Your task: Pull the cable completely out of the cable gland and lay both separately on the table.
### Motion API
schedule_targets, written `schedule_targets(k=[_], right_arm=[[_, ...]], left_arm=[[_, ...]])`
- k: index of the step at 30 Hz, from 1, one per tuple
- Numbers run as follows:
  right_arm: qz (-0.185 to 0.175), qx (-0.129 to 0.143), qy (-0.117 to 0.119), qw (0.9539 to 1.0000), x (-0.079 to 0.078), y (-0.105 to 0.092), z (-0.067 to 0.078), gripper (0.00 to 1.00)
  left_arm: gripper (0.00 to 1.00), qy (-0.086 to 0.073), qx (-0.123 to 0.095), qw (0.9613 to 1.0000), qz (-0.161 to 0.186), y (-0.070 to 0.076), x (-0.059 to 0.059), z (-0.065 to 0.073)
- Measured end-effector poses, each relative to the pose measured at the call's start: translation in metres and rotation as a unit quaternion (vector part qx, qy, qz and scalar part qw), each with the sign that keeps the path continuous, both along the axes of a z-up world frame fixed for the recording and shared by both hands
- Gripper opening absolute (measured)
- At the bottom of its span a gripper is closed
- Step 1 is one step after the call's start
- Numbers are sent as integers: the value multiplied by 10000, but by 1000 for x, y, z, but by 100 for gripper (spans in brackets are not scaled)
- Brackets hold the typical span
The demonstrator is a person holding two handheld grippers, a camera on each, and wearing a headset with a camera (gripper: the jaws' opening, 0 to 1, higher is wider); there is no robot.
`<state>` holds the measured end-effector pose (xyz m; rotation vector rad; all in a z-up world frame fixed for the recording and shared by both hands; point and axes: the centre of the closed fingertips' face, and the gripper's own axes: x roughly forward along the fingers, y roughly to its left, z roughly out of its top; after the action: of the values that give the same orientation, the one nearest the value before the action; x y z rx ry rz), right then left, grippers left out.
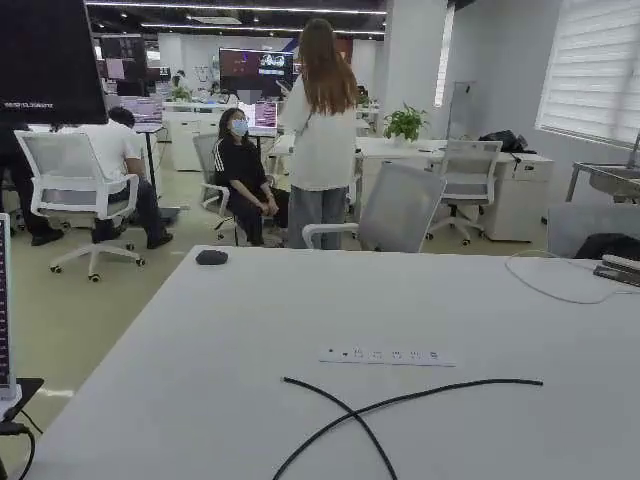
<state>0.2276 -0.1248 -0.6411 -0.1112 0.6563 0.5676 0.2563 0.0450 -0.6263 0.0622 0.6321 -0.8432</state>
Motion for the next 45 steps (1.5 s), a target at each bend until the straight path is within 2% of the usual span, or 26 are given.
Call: schedule_targets(k=[5, 9, 11, 15, 19, 21, 26, 30, 34, 42, 45], right_arm=[[67, -40, 49, 10000, -2, 2, -3, 68], [76, 0, 25, 10000, -2, 3, 0, 67], [68, 57, 27, 10000, -2, 4, 0, 67], [104, 7, 58, 9999, -2, 3, -2, 66], [74, 85, -78, 9999, 0, 4, 5, 66], [78, 94, -43, 9999, 0, 4, 4, 66], [99, 35, 8, 9999, -1, 3, 0, 67], [119, -70, 46, 9999, -3, 3, -3, 67], [160, -113, 76, 9998, -2, 4, -4, 67], [261, -216, 164, 9993, -4, 5, -9, 67], [360, -405, 125, 9985, -3, 5, -10, 67]], left_arm=[[90, -31, -41, 10000, -49, -2, -1, 2], [90, 120, 123, 9998, -100, -1, -4, -7], [89, 107, 197, 9997, -126, 0, -5, -9], [89, 78, 171, 9998, -111, -2, -4, -6], [90, 129, 190, 9996, -146, -2, -5, -9], [90, 110, 194, 9996, -144, -2, -5, -8], [90, 102, 278, 9995, -132, 0, -4, -10], [90, 47, 221, 9997, -74, 1, -3, -6], [89, 91, 259, 9996, -97, 2, -3, -8], [87, 83, 268, 9996, -70, 4, -2, -6], [87, 88, 260, 9996, -55, 5, -1, -6]])
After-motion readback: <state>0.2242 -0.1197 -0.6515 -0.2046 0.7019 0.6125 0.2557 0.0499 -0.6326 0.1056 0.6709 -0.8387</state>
